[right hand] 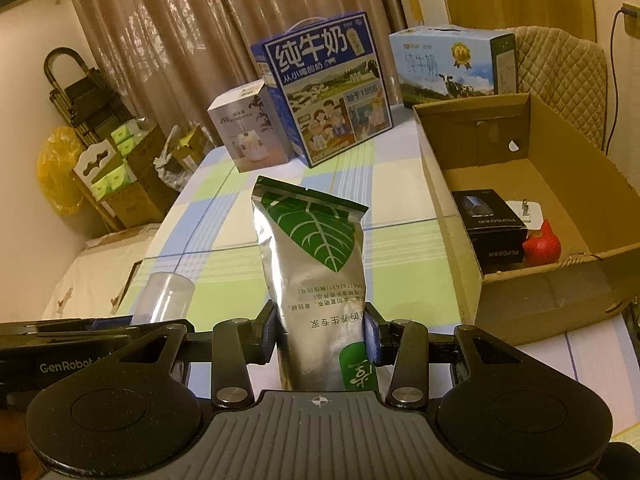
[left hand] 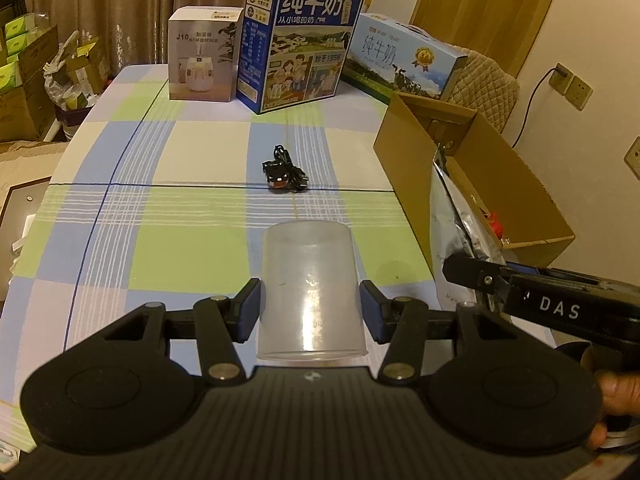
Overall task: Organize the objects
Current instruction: 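Carry the plastic cup and leaf pouch with both tools toward the cardboard box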
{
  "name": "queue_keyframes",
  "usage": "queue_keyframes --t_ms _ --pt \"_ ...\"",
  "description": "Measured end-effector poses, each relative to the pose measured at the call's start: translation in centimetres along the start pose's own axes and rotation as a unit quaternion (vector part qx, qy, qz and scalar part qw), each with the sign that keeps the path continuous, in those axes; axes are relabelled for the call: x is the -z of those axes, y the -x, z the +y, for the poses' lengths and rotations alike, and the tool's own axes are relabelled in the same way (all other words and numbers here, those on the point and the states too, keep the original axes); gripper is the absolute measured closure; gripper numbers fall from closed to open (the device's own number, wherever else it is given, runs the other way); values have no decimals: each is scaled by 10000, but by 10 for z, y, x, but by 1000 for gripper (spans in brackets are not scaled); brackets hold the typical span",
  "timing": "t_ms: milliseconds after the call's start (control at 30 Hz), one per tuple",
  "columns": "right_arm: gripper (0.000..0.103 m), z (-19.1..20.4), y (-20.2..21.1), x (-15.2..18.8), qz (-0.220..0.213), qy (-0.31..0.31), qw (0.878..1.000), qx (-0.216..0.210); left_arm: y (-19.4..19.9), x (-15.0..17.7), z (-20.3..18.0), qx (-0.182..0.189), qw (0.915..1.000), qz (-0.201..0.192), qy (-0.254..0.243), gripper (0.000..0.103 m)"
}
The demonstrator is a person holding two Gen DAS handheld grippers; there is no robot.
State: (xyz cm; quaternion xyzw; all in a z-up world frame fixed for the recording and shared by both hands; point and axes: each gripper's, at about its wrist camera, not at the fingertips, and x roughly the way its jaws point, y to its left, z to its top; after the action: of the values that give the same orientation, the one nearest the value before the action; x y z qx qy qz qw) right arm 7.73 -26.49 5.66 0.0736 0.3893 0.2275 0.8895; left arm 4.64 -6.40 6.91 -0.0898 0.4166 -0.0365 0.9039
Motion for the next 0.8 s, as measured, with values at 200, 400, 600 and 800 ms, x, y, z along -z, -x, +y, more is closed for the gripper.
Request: queue_keyframes --t_ms 200,400,600,800 --pt "64 -3 4 -3 -58 -46 10000 -2 3 -2 -3 32 10000 -32 -12 56" --pt "64 -5 8 -7 -100 -69 9999 13 2 -5 -6 58 10000 -40 -36 56" --pt "64 -9 13 -11 -169 -108 9998 2 0 -8 -11 93 9999 -60 -67 56" --pt "64 -13 21 -21 -288 -162 9995 -1 0 -14 -17 137 9998 -95 -111 56"
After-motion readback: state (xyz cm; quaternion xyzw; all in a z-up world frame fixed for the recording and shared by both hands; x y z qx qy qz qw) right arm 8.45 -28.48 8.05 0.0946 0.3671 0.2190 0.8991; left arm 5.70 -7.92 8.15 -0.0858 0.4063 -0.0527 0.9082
